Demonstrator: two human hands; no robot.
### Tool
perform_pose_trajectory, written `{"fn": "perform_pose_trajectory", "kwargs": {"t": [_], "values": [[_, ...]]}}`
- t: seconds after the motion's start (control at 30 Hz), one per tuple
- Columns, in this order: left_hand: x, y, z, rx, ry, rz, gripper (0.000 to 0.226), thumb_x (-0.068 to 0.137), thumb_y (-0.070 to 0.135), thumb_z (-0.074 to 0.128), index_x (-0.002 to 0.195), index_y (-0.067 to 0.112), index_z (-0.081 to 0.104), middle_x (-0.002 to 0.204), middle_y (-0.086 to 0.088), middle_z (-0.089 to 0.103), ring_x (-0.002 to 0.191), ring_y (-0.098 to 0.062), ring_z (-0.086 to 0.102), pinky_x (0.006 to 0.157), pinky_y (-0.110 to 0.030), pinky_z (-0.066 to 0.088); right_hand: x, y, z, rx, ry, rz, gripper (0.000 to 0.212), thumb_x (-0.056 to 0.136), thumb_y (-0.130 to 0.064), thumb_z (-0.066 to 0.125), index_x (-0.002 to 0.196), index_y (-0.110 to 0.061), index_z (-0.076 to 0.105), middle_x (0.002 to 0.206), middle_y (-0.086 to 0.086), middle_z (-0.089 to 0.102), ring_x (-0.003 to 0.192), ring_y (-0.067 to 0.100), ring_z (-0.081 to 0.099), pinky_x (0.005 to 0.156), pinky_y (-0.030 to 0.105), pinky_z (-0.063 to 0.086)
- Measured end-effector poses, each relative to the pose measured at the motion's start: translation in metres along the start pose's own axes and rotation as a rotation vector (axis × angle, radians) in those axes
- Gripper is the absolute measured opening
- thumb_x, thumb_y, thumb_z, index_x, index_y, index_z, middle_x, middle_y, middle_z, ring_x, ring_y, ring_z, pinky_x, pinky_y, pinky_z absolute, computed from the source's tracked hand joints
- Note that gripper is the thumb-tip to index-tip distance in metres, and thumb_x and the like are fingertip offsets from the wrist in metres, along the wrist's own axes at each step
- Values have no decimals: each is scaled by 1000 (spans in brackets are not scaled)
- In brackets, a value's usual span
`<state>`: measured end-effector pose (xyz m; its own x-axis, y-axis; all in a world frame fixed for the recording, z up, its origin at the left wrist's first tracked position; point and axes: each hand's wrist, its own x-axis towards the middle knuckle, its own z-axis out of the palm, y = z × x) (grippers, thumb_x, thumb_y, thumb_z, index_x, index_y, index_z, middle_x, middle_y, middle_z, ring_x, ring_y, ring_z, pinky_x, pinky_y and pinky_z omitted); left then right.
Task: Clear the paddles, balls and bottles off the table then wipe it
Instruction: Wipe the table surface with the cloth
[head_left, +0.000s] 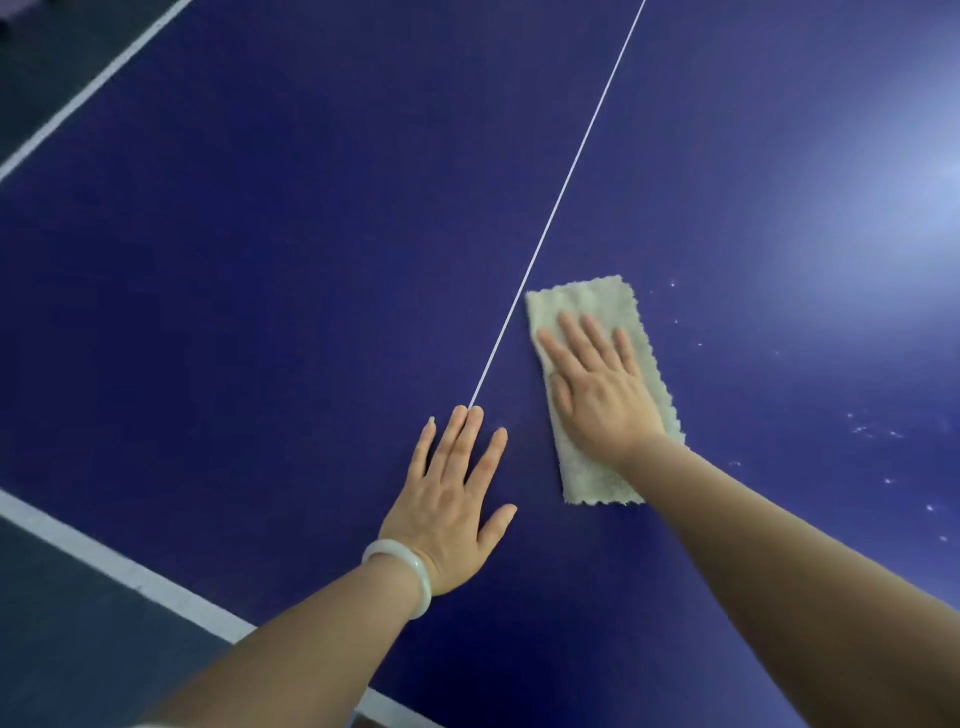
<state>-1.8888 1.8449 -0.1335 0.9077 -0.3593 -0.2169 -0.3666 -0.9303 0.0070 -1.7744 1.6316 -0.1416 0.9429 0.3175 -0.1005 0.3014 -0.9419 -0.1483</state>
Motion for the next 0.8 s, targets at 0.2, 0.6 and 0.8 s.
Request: {"fn": "perform_pose_trajectory", "kwargs": {"t": [0.2,0.6,0.8], "values": [[-1,-1,0,-1,1,7,76,99,59,20,158,12,6,163,-19,-4,151,-32,-8,120,-55,13,-43,-52,11,19,51,155,58,104,-40,16,159,-23,9,166,3,2,153,24,-6,123,53,5],[0,0,2,-39,1,3,75,97,58,19,157,14,11,164,-18,1,152,-31,-4,120,-56,16,-102,-60,23,54,91,473,61,101,-39,15,159,-23,7,166,2,0,153,21,-6,123,51,3],[0,-4,4,-106,16,14,72,99,59,18,158,18,11,165,-14,2,152,-27,-4,122,-53,13,-118,-88,32,21,87,351,60,101,-37,22,159,-23,12,166,2,7,153,21,-2,122,51,7]]}}
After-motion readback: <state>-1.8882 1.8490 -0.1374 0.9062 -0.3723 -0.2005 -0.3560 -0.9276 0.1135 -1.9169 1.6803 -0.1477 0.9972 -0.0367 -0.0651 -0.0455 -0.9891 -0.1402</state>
